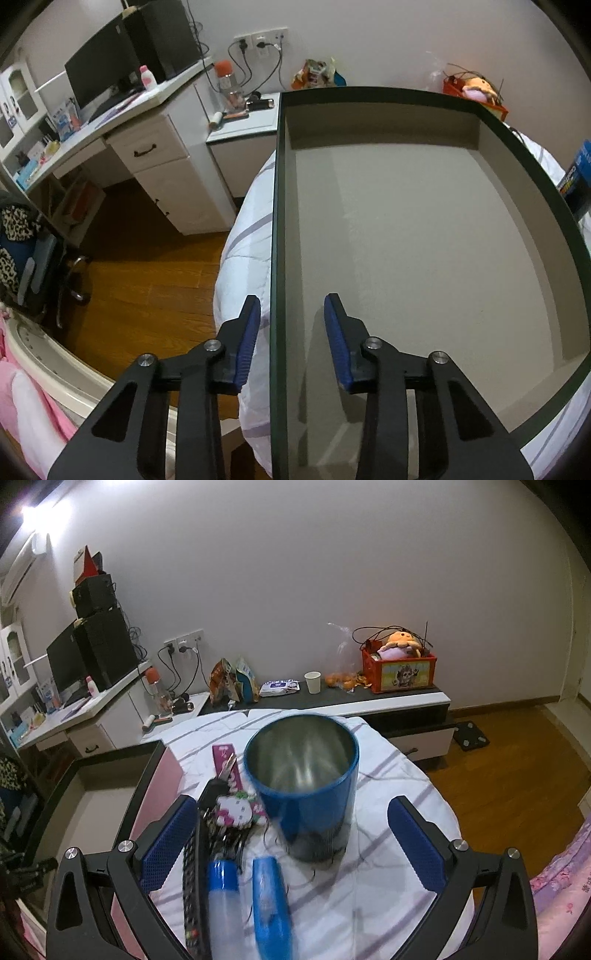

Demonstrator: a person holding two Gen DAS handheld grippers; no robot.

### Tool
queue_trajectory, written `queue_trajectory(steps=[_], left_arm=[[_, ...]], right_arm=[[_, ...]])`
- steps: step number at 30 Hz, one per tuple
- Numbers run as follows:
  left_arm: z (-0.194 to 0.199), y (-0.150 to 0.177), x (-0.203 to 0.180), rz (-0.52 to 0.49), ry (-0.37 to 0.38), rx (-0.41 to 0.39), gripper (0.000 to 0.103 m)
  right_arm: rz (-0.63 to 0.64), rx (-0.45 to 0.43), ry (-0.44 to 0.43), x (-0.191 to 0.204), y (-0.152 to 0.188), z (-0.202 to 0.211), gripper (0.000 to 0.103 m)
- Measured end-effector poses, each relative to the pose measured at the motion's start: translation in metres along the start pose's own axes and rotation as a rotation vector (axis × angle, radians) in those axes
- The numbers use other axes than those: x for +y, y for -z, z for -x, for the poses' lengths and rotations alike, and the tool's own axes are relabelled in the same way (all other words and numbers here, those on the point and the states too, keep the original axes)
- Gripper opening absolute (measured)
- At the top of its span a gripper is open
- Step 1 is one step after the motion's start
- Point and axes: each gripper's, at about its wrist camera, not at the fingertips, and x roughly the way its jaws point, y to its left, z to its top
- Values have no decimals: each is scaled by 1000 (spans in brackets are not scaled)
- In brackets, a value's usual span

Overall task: Organize rigid objects
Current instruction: 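Grasp the tray box wall with the left gripper while the right gripper grasps the blue cup rim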

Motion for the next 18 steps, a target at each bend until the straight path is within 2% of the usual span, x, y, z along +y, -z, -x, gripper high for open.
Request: queue_trajectory(steps=[4, 14, 16, 17, 18], left_arm=[[-1, -1, -2, -1, 18, -6, 25], [-2, 0, -4, -2, -1, -39, 25], [-3, 0, -3, 1, -1, -40, 25], [-3, -1, -2, 3, 0, -40, 25], [-3, 0, -2, 8, 2, -40, 25]], right_arm=[[0, 14, 7, -4, -7, -13, 103], [-1, 34, 26, -10, -14, -31, 103], [3, 44, 33, -11, -15, -35, 93], [2, 53, 30, -11, -15, -36, 79], [3, 61, 24, -11, -14, -38, 69]])
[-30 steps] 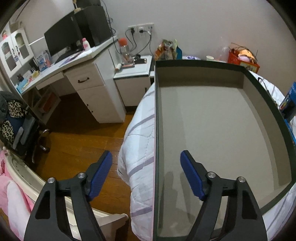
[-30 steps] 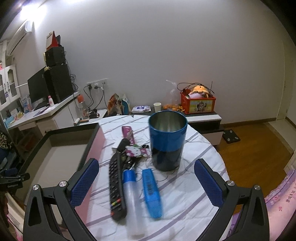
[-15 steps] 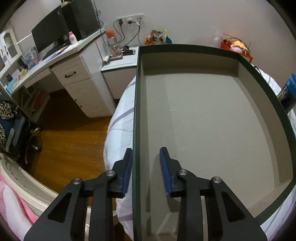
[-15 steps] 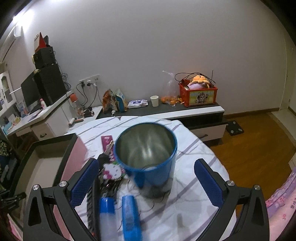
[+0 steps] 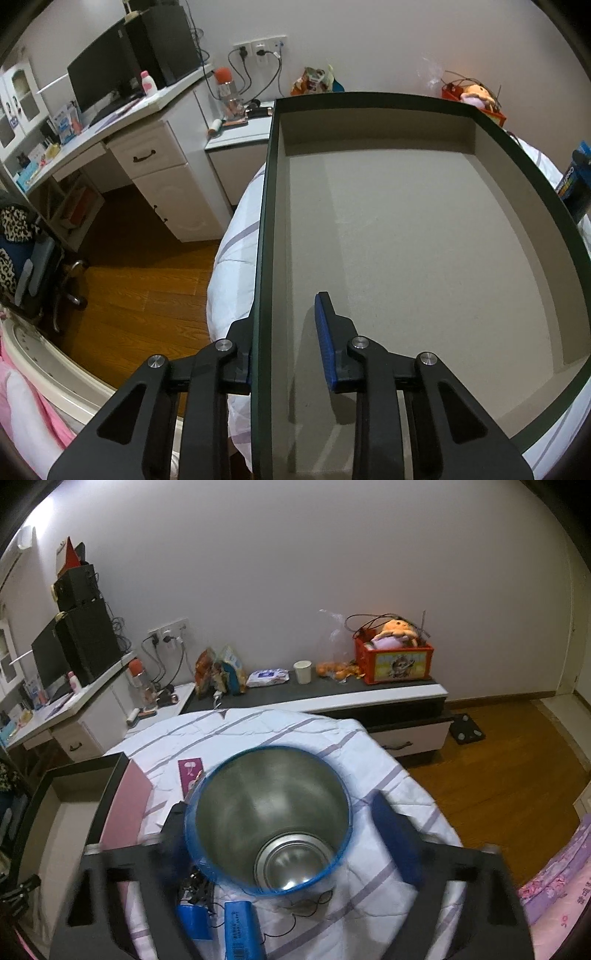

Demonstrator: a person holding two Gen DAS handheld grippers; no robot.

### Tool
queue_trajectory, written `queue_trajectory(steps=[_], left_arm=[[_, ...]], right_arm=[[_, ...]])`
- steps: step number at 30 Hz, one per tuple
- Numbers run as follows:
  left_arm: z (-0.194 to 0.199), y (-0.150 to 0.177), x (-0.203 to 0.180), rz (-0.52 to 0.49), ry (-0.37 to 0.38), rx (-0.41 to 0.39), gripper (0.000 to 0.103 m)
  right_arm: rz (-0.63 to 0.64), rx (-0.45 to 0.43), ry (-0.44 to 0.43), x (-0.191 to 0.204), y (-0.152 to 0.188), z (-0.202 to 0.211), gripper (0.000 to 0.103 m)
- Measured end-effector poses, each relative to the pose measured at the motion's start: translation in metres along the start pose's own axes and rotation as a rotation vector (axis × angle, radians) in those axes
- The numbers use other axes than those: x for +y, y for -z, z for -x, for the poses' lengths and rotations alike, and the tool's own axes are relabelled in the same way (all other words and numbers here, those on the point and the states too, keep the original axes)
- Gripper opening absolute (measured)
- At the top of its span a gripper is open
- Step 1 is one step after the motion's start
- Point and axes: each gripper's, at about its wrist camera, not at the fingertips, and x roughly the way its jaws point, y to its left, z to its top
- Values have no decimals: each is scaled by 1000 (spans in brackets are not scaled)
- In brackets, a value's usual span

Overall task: Organize rigid objects
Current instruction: 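Grasp the tray box wall with the left gripper while the right gripper grasps the blue cup rim, then carry the blue cup into the tray box and release it with the right gripper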

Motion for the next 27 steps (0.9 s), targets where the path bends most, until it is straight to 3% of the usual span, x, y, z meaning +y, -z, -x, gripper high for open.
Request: queue_trajectory(steps=[8, 17, 21, 24, 27], left_arm=[[-1, 2, 5, 24, 18, -14, 25], [0, 4, 6, 35, 40, -20, 24], [-1, 2, 11, 46, 65, -10, 23], [-1, 1, 13, 60, 82, 4, 22], [-2, -2, 23, 86, 97, 24, 9]], right_arm=[[46, -4, 20, 7, 1, 7, 68], [175, -98, 66, 49, -5, 51, 68], [245, -163, -18, 89, -9, 87, 68], [312, -174, -128, 127, -7, 104, 68], [367, -152, -239, 162, 1, 108, 68]])
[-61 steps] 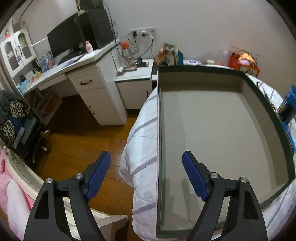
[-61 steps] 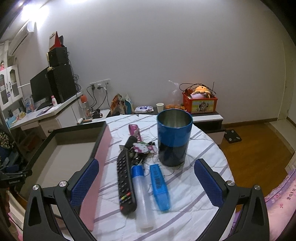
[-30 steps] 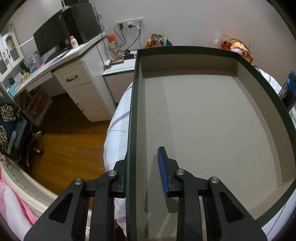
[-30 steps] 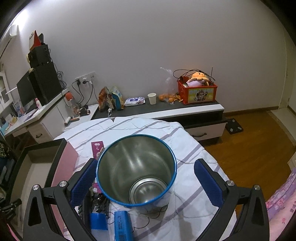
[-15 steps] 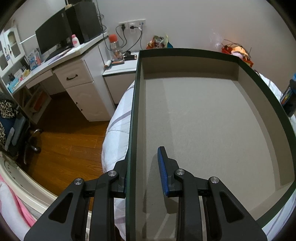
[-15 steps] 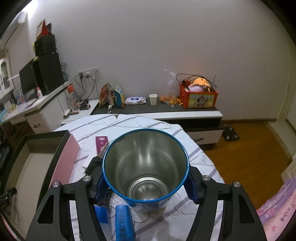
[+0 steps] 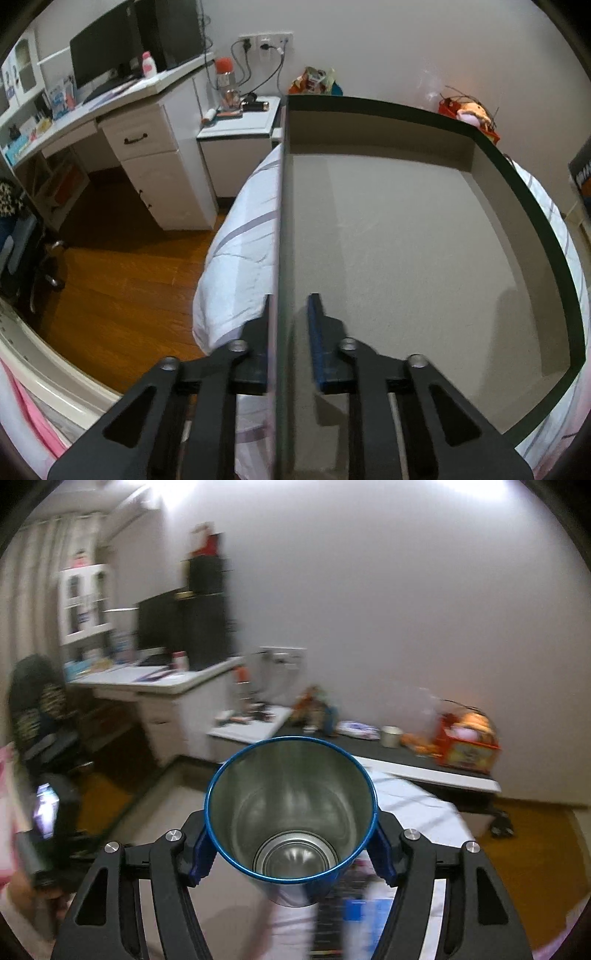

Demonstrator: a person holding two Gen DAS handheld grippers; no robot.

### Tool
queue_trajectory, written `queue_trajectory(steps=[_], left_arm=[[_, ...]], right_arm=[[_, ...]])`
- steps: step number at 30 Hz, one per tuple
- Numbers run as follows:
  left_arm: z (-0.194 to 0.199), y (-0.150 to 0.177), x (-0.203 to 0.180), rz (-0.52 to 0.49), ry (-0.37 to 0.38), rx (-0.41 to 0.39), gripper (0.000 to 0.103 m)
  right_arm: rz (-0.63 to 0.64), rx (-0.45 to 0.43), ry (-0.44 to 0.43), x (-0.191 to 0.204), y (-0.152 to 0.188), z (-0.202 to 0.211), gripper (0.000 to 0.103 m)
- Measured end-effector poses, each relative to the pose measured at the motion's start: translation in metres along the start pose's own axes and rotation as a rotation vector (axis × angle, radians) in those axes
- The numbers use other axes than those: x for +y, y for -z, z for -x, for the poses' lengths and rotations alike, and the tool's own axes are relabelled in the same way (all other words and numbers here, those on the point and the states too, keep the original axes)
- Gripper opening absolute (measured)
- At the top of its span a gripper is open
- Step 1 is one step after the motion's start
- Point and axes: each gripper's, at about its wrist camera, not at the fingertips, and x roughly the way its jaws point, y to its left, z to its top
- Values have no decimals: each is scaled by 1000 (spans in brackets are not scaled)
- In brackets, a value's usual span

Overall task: Organize rigid objects
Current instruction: 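Carry the blue cup into the tray box and release it with the right gripper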

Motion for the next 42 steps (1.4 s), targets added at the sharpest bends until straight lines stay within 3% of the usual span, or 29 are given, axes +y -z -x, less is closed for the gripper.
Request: queue_trajectory(steps=[4, 11, 23, 32, 42], left_arm=[[1, 1, 9, 16, 29, 12, 6], [9, 4, 11, 4, 30, 18, 11], [45, 6, 4, -38, -14, -54, 11], [53, 8, 4, -45, 3, -82, 3], [54, 9, 6, -38, 22, -95, 2]], right_arm=[[40, 50, -110, 37, 11, -17, 68], [68, 121, -222, 68, 30, -37, 68], [43, 154, -265, 77, 39, -47, 69], [48, 169, -306, 86, 44, -58, 69], [97, 166, -315, 103, 52, -75, 69]])
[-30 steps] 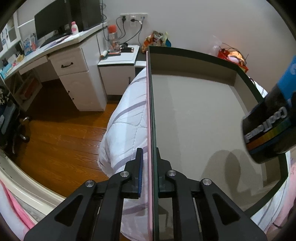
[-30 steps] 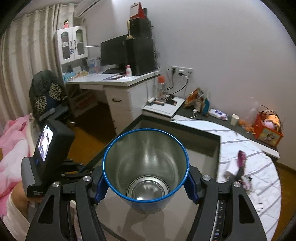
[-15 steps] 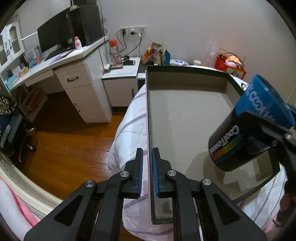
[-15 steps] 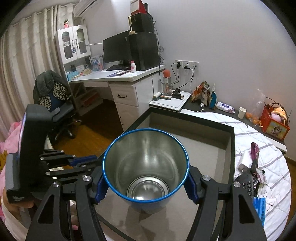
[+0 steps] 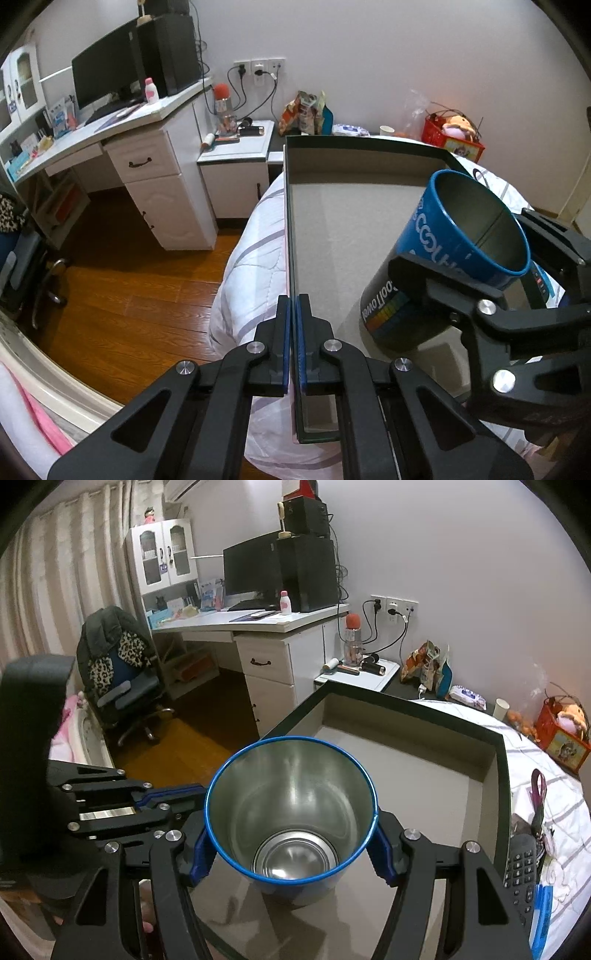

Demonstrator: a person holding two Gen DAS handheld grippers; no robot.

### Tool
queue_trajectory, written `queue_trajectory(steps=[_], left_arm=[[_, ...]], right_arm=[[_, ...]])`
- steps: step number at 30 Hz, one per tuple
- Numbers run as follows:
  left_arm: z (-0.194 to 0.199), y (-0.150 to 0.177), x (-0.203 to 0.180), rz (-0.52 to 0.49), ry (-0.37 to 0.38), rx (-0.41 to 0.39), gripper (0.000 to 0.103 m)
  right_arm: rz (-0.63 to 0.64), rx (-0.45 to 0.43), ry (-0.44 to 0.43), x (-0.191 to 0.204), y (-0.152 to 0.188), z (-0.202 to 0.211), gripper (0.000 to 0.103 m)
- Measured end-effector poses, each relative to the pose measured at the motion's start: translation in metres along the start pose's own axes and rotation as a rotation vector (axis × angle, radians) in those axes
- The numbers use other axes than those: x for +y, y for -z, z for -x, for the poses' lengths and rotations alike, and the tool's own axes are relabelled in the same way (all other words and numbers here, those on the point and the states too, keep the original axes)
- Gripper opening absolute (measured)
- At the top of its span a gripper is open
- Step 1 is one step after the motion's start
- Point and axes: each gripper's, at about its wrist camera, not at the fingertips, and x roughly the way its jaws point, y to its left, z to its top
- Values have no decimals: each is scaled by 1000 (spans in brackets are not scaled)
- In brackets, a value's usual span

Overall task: Organize rigid objects
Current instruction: 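Carry the blue cup into the tray box and release it with the right gripper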

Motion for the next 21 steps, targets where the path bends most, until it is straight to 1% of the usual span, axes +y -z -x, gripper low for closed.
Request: queue_trajectory(steps=[6, 10, 14, 15, 16, 17, 21], left_arm=[[0, 1, -1, -11, 0, -1, 2], [0, 1, -2, -14, -2, -3, 2], [0, 2, -3, -16, -2, -6, 2], [0, 2, -3, -18, -4, -6, 2], [0, 1, -3, -21, -8, -6, 2], [0, 2, -4, -23, -11, -8, 2], [0, 3, -3, -25, -16, -9, 2]], right_arm=[[2, -6, -3, -2, 3, -2, 69], [9, 7, -3, 1, 3, -1, 69], [-28, 13, -43, -3, 3, 2, 69], [-39, 8, -60, -4, 3, 4, 72], [-45, -6, -81, -5, 1, 7, 77], [-49, -23, -96, -4, 0, 12, 79], [-38, -55, -90, 0, -4, 24, 79]])
